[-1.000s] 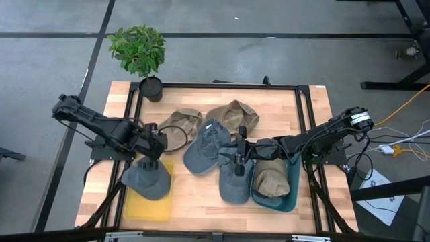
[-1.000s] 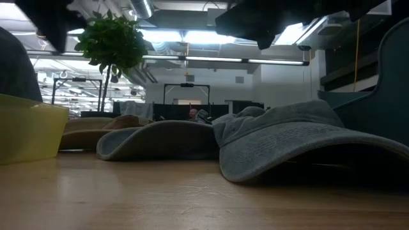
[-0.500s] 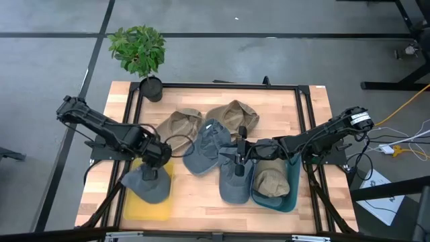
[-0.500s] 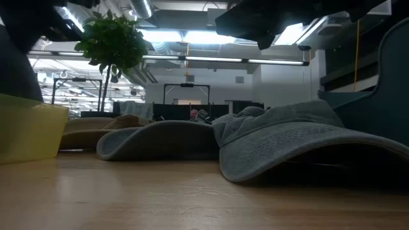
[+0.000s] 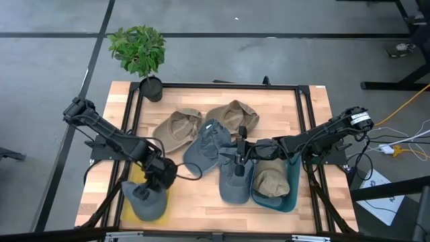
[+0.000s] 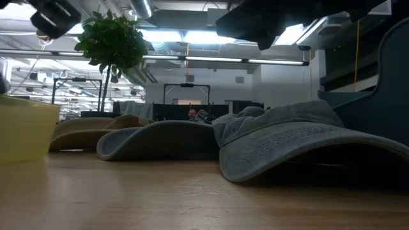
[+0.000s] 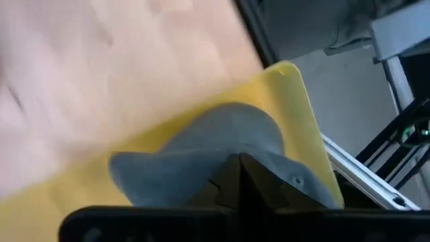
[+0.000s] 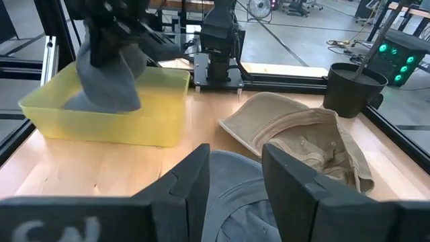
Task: Pick & Place hat
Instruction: Put the top left blue cap into the yellow bin, then put the right blue cap into the yellow bin
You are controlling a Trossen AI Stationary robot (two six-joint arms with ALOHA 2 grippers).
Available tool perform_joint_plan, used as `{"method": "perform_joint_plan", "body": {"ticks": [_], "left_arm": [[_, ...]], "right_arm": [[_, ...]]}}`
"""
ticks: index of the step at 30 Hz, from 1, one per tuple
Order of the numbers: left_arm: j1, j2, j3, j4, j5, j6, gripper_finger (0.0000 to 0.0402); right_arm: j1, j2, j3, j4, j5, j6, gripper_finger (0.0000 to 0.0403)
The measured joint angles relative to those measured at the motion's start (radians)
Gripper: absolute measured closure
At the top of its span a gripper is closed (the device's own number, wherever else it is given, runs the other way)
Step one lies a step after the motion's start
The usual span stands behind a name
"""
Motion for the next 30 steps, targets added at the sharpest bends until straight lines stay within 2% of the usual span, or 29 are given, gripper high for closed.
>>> {"method": "perform_joint_plan", "body": {"ticks": [4,12,19,23,30], "left_arm": [[0.005,-0.022,0.0,0.005,-0.085,0.018,0.04],[0.019,-0.167,0.0,0.002,-0.417,-0.006,0.0399],[0.019,-0.277,0.0,0.138,-0.688,-0.005,0.0398],[0.019,-0.298,0.0,0.189,-0.774,0.025,0.0393],[0.038,-0.266,0.0,0.203,-0.873,0.046,0.0364]], "right_arm": [[0.0,0.0,0.0,-0.01,0.0,0.0,0.0268],[0.0,0.0,0.0,-0.015,0.001,-0.038,0.0268],[0.0,0.0,0.0,-0.05,0.001,-0.049,0.0268],[0.001,0.0,0.0,-0.079,0.0,-0.028,0.0268],[0.024,0.0,0.0,-0.222,-0.008,0.179,0.0268]]}}
